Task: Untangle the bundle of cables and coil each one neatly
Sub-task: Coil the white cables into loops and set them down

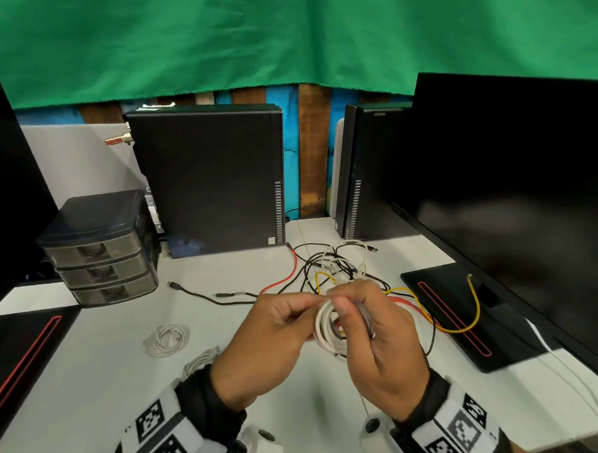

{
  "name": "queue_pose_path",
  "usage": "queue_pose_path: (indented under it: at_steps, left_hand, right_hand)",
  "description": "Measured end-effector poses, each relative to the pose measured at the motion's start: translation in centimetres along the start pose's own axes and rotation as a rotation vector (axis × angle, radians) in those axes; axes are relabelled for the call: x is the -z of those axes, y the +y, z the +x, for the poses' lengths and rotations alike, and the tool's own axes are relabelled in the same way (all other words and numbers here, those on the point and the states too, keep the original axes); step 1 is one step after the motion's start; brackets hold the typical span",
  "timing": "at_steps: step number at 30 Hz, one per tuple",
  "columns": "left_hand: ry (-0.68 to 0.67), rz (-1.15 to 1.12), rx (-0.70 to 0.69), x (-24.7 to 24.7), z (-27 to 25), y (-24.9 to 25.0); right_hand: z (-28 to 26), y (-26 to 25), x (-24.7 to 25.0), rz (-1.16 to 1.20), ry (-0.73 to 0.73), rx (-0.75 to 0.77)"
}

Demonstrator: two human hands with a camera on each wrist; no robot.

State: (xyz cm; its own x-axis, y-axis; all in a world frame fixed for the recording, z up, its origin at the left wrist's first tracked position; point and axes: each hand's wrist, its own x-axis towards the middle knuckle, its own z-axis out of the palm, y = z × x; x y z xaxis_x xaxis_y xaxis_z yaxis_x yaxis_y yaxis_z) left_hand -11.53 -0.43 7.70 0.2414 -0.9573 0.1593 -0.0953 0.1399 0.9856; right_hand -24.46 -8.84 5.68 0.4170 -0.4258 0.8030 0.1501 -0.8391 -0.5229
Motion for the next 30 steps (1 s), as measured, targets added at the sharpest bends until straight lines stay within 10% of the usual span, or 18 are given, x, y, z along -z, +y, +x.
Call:
queue_pose_path:
  at_steps: [11, 18, 30]
  left_hand:
    - [-0.071, 0.04, -0.024, 0.6, 0.5, -0.6]
    - [-0.031, -0.428, 0.184, -1.0, -0.2, -0.6]
    - [0.294, -0.419, 0.207, -1.4, 0.2, -2.6]
  right_hand:
    - [0.5, 0.5, 0.0, 0.214, 0.146, -0.275]
    - [0.0, 0.0, -1.0, 0.438, 0.164, -0.494]
    - [-0.9, 0.4, -0.7, -0.288, -0.046, -0.036]
